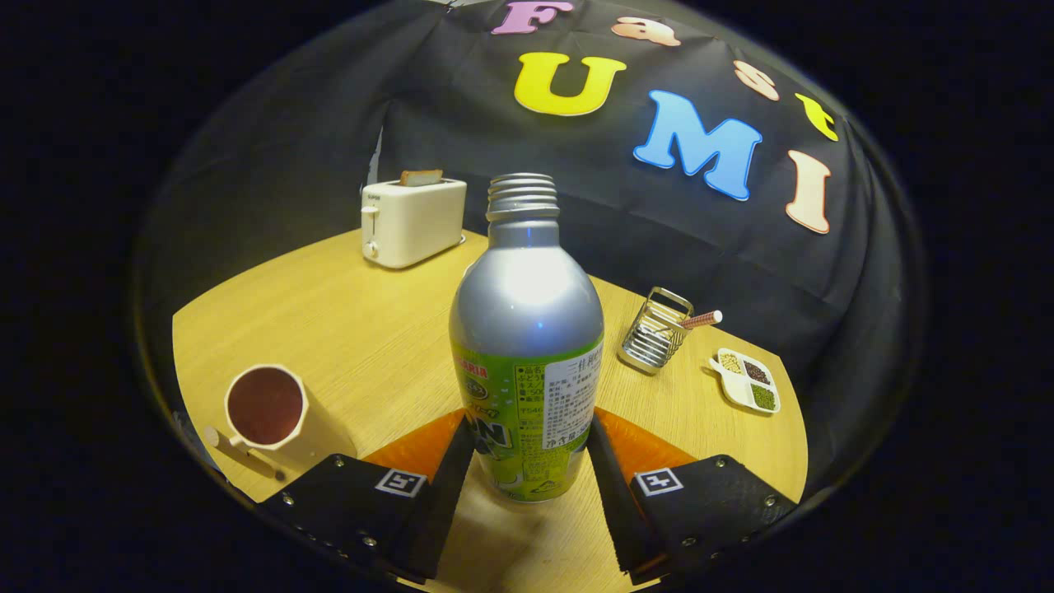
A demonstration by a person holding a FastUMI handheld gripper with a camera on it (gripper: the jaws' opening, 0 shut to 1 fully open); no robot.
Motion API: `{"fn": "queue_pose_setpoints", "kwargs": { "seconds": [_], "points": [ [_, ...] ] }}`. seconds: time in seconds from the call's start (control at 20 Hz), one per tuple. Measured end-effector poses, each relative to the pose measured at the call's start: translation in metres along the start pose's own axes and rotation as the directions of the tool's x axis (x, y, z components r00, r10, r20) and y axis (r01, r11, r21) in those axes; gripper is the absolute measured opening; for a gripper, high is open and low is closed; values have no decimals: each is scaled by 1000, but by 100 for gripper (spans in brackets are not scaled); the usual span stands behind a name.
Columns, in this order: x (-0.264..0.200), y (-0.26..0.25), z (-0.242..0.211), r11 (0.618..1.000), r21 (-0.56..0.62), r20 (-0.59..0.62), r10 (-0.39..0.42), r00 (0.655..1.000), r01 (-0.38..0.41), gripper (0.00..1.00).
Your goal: Take the bottle from table, then pour the juice into the cup, finally place the bottle on the coaster
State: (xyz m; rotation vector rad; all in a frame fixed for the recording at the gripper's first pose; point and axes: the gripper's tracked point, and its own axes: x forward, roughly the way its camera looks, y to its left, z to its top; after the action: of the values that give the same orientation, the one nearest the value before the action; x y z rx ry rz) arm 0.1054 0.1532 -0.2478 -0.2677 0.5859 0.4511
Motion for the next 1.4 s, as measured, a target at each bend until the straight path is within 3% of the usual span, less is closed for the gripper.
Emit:
{"fn": "queue_pose_setpoints", "kwargs": {
  "seconds": [0.45,0.9,1.4],
  "points": [
    [47,-3,18,985,171,115,-16,993,-4,77],
    [73,-2,5,986,164,123,-35,992,14,77],
    [72,-1,-14,981,193,103,-46,994,25,80]
  ]
}}
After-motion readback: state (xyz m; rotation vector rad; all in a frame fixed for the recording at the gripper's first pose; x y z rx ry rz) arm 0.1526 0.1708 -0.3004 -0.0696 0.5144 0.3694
